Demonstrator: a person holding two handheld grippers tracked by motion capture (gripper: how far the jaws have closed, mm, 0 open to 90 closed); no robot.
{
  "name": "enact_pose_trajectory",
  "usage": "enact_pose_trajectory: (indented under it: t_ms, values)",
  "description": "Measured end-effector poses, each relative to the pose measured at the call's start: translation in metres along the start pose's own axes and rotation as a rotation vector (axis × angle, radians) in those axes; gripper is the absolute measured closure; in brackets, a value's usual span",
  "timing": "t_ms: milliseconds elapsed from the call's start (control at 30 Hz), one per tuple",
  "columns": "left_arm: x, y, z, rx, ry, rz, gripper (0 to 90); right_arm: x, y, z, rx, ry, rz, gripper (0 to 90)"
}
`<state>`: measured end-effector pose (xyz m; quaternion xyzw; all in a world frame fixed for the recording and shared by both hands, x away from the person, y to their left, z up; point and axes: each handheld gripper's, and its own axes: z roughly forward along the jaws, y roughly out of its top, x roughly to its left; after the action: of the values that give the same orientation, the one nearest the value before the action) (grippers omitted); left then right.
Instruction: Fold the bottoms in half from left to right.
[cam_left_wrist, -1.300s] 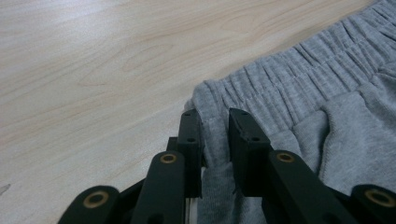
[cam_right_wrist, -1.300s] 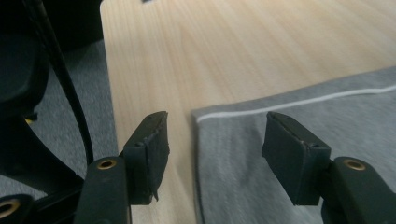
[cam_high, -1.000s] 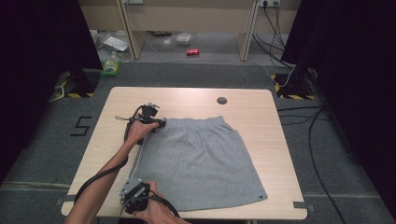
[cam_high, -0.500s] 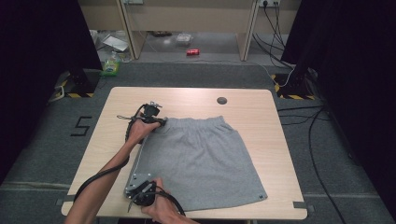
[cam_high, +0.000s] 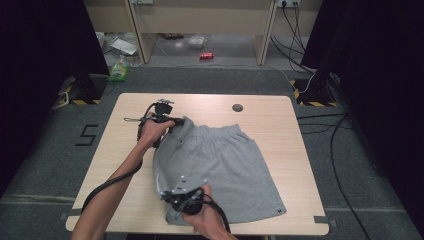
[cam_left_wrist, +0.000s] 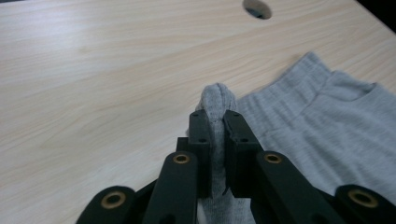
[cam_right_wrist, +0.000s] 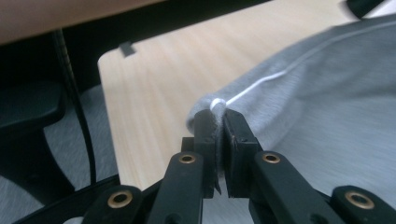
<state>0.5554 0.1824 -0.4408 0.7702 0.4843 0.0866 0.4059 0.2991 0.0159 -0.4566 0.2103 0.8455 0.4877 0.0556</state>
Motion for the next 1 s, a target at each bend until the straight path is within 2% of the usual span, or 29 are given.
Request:
enact_pose_trajectory:
  t_ms: [33,67,200,233,267,300,433,733,767,1000]
  values:
    - [-0.005,0.003,0.001,0.001,-0.005,0.007,82.4,-0.006,-0.003,-0.018,-0.031,-0.019,0.024,85.2]
    - [-0.01,0.006,0.001,0.003,-0.009,0.012,82.4,-0.006,-0.003,-0.018,-0.031,-0.019,0.024,85.2]
    - [-0.032,0.021,0.005,0.003,-0.011,0.036,82.3,-0.017,-0.014,-0.054,-0.074,-0.079,0.052,85.2]
    - [-0.032,0.021,0.005,0.003,-0.011,0.036,82.3,-0.017,-0.014,-0.054,-0.074,-0.079,0.052,85.2]
    - [-0.039,0.026,0.007,0.002,-0.009,0.038,82.3,-0.02,-0.021,-0.064,-0.08,-0.093,0.071,85.2]
    - [-0.039,0.026,0.007,0.002,-0.009,0.038,82.3,-0.02,-0.021,-0.064,-0.08,-0.093,0.071,85.2]
    - [-0.054,0.034,0.012,0.017,-0.005,0.047,82.2,-0.026,-0.037,-0.083,-0.084,-0.137,0.103,85.2]
    - [-0.066,0.047,0.02,0.047,0.004,0.04,82.2,-0.035,-0.054,-0.107,-0.086,-0.194,0.136,85.2]
    - [-0.067,0.049,0.021,0.048,0.0,0.037,82.3,-0.038,-0.059,-0.115,-0.09,-0.21,0.145,85.3]
    - [-0.077,0.059,0.033,0.055,0.002,0.028,82.3,-0.042,-0.076,-0.139,-0.106,-0.255,0.183,85.3]
